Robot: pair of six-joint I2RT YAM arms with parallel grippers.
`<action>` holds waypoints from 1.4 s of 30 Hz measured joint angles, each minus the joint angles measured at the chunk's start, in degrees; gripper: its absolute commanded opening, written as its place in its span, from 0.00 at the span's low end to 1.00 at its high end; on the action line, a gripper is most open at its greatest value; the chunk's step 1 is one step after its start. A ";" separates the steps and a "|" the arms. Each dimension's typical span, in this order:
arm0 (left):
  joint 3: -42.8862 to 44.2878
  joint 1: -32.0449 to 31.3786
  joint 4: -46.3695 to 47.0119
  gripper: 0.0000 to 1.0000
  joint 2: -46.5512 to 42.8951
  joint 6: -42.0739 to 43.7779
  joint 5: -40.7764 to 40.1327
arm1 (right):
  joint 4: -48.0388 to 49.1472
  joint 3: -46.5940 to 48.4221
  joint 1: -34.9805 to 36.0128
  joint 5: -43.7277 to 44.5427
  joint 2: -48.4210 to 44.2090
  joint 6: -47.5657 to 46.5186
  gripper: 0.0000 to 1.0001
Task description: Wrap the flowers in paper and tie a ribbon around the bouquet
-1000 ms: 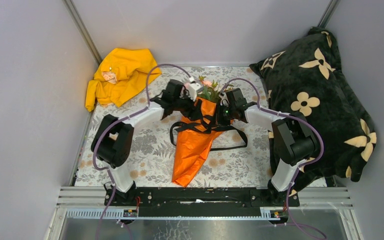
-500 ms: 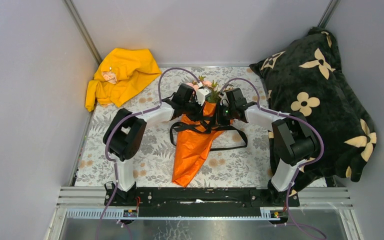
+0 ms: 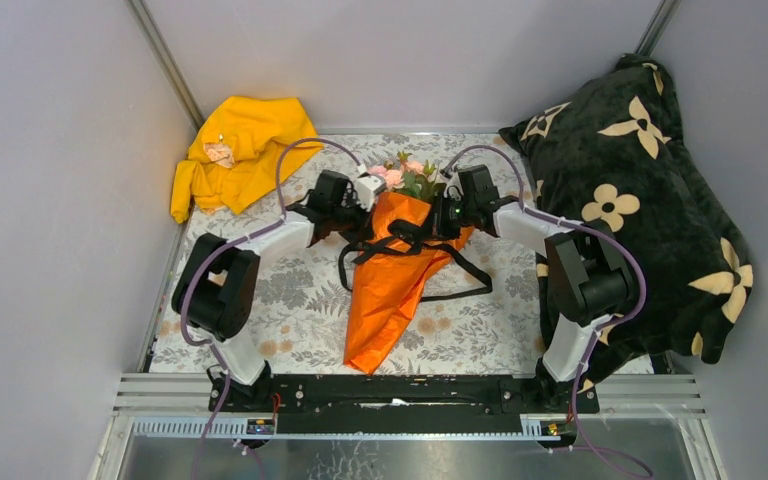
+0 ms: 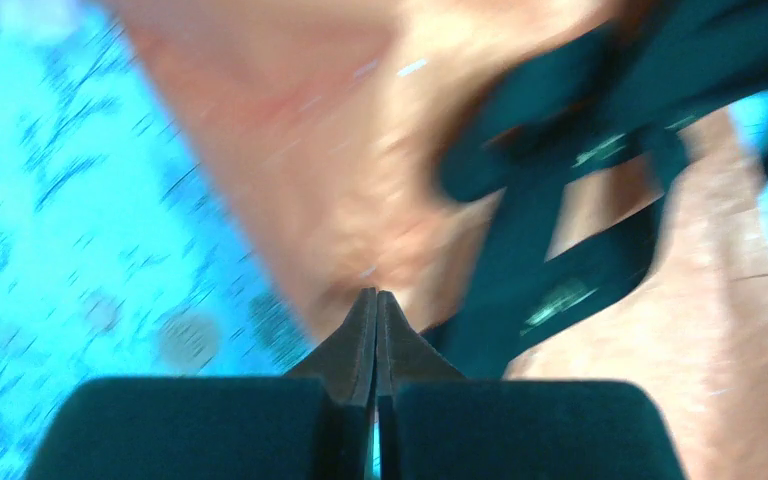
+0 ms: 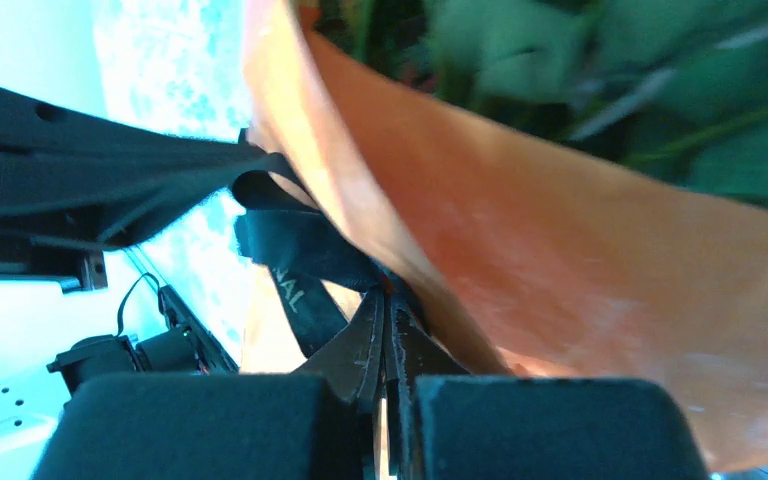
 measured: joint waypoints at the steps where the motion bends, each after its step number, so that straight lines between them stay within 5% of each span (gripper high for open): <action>1: -1.01 1.03 -0.24 0.00 -0.50 0.55 -0.81 | -0.59 0.11 -0.50 0.04 0.28 -0.02 0.00; 11: -4.22 5.70 -2.47 0.02 -0.87 2.58 -2.84 | -3.87 0.63 -3.30 0.24 2.54 -0.98 0.02; 17: 1.62 3.87 -3.52 0.36 -0.81 1.97 0.57 | -4.02 0.61 -3.30 0.24 2.58 -1.38 0.02; 23: 9.62 -2.21 -2.95 0.45 1.25 1.22 1.62 | -4.11 0.61 -3.28 0.24 2.58 -1.75 0.07; 32: 13.86 -5.95 -3.61 0.38 9.68 1.27 0.13 | -4.87 0.42 -3.08 0.57 2.58 -2.54 0.26; 38: 15.32 -5.84 -5.07 0.09 12.15 1.62 -1.20 | -5.11 0.37 -2.86 1.22 2.58 -2.86 0.27; 42: 15.32 -5.84 -5.29 0.01 12.15 1.84 -1.81 | -5.18 0.37 -2.69 2.32 2.58 -3.26 0.25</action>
